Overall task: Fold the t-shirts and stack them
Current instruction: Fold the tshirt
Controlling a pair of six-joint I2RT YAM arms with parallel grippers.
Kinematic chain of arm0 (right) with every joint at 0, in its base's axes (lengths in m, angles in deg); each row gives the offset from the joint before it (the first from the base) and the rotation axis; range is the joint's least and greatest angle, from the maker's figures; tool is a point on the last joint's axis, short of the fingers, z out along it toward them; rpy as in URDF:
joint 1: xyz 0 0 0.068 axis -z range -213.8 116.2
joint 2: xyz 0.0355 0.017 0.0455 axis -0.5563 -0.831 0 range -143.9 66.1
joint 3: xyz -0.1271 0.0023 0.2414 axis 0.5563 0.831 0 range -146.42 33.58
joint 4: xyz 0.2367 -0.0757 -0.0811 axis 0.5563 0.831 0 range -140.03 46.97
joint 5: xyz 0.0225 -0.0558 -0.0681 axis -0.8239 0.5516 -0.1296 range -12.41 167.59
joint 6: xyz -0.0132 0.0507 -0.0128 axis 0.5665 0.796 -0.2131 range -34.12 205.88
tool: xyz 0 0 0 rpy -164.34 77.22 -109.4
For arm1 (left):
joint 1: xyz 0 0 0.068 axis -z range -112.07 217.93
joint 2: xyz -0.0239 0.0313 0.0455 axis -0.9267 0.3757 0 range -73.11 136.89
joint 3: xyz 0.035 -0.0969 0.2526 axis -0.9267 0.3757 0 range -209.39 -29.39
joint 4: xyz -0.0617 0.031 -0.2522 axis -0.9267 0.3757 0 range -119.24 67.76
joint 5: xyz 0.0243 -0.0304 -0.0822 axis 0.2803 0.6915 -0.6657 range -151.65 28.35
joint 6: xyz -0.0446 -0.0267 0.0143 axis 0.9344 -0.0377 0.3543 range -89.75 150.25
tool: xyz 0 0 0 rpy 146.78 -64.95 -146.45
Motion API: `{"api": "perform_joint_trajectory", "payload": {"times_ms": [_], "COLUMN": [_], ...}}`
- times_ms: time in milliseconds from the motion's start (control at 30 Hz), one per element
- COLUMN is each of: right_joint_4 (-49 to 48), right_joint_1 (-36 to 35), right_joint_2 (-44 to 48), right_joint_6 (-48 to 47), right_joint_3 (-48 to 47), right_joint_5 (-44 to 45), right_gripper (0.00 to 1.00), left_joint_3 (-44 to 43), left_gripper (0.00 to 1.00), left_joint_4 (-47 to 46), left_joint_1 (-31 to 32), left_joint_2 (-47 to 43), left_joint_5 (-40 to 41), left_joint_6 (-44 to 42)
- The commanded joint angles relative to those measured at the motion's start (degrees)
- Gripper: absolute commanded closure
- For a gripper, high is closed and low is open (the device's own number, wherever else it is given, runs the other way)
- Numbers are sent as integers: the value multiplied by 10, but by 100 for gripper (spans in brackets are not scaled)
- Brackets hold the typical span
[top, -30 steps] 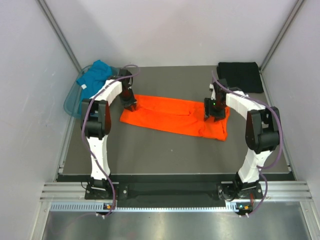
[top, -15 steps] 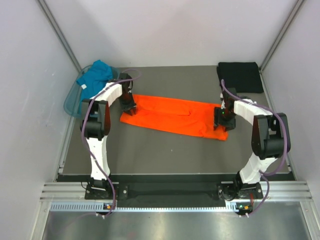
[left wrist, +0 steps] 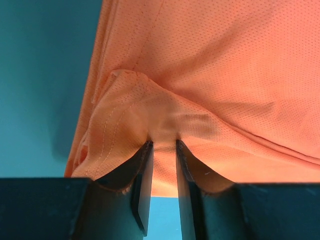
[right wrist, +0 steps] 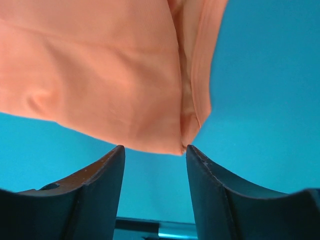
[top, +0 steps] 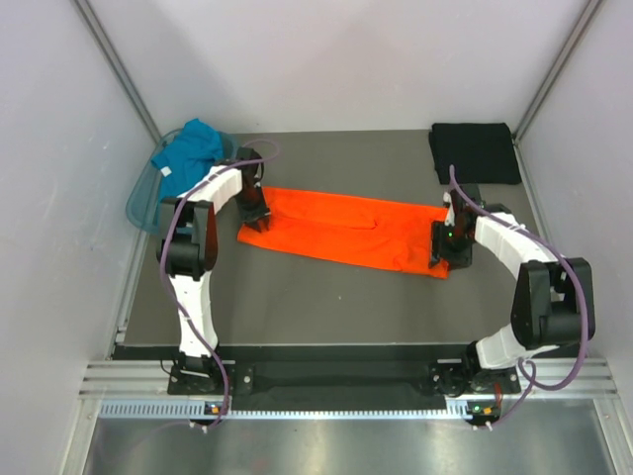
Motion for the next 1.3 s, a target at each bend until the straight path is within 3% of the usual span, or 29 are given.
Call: {"api": "perform_joint_trajectory", "payload": {"times_ms": [0,167,533,600,700,733,967,1000,1067,1133,1267], "right_joint_4": [-9,-27,-44,-40,-33,-30,-10,-9,-6,-2,-12], "right_joint_1": [20,31,44,46,49,51,52,53,53,53,72], "right_joint_2": [2,-14,-46,-48,-42,-41,-30,-29,-29,-30,-59], "right_joint_6": [7,8,-8,-8,-9,-9,-7,-8,-11,-10,11], "right_joint_3": [17,25,22,22,27,27,25,23,11,-14,-77], "right_joint_5": [-29,-37,-32,-31,-13,2,26,20,5,4,-14], "right_gripper": [49,55,57,64,86,97,100,100,76,59,48], "left_joint_3": [17,20,26,27,25,24,24,22,14,11,-3], "left_gripper": [70,70,71,71,71,71,71,71,71,70,69], "left_joint_4": [7,3,-5,-4,-1,-1,2,3,6,8,12], "left_joint_1": [3,3,3,3,3,3,3,3,3,4,10], "left_joint_2": [-20,-14,0,2,6,7,9,9,4,0,-12], "left_joint_5": [7,17,24,24,42,43,47,47,47,42,32], "left_joint_6": [-10,-14,-18,-19,-20,-20,-20,-21,-23,-22,-18]}}
